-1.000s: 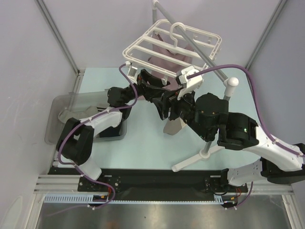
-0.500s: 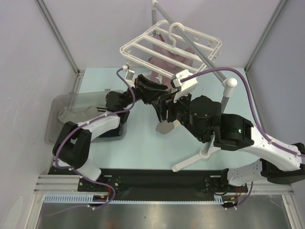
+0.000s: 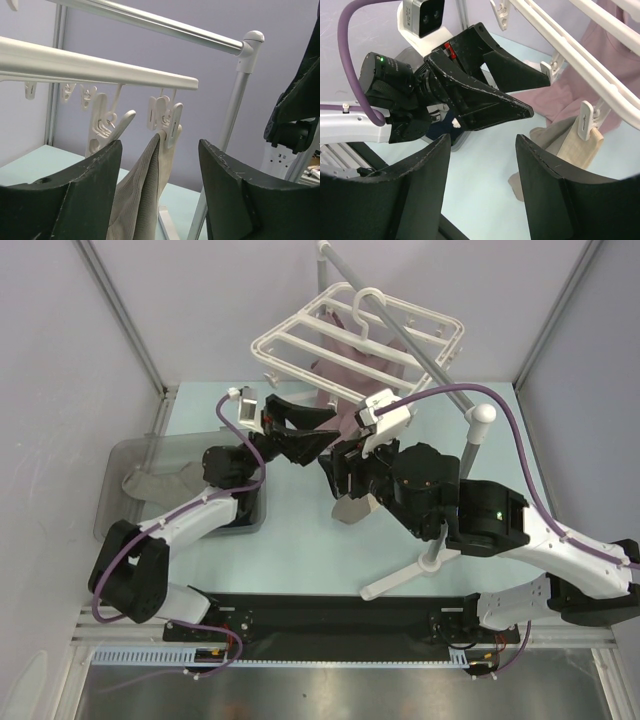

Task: Clip the socks to the hanger
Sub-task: Open the clamp at the hanger.

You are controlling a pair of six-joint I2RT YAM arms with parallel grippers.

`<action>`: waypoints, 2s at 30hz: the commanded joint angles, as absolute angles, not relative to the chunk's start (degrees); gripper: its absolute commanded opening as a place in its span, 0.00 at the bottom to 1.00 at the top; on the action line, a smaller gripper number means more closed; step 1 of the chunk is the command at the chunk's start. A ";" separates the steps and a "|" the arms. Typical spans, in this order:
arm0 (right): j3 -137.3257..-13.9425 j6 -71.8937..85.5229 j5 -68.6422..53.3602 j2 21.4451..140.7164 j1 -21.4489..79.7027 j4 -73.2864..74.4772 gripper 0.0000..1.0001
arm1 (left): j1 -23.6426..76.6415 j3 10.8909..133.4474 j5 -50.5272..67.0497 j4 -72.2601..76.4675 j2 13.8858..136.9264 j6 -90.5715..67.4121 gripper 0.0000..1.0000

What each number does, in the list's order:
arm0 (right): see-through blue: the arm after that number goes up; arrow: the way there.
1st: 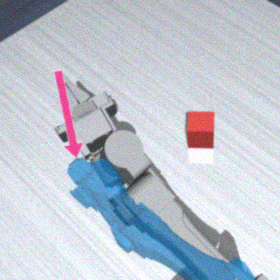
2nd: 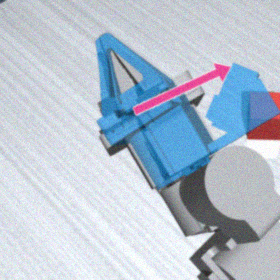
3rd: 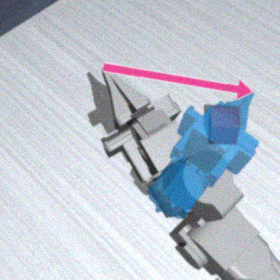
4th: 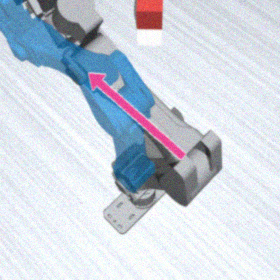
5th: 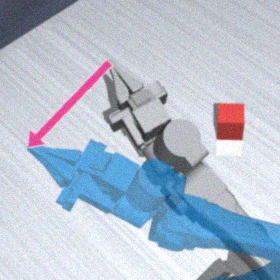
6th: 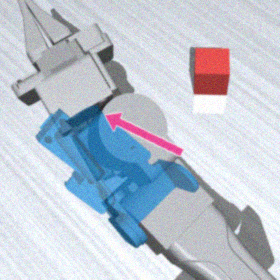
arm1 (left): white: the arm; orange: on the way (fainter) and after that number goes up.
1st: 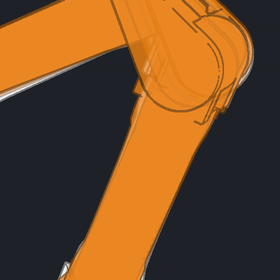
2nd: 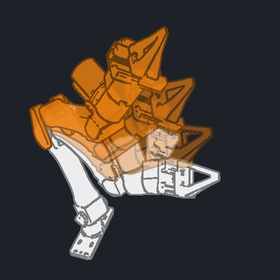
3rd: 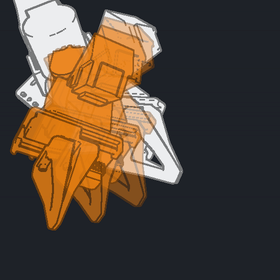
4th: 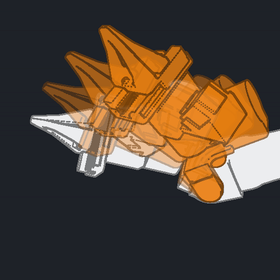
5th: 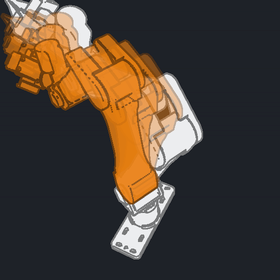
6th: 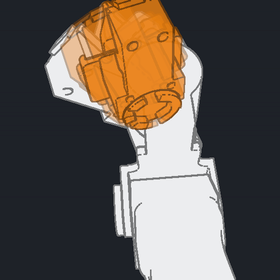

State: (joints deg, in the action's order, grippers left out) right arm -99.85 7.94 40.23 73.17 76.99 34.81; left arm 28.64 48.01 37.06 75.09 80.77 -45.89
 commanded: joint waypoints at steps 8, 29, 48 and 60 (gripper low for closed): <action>-100.20 8.17 40.08 70.93 76.73 33.22 0.61 | 28.92 44.30 34.80 82.87 76.91 -38.51 0.77; -99.14 7.73 40.08 69.70 76.73 33.75 0.61 | 29.35 51.41 33.66 73.65 83.84 -22.06 0.77; -97.91 8.17 40.43 68.29 76.73 33.93 0.61 | 31.20 56.43 38.94 78.58 89.82 -27.42 0.56; -97.12 11.68 44.29 68.55 75.77 33.22 0.55 | 33.05 54.32 34.89 70.49 82.98 -26.36 0.33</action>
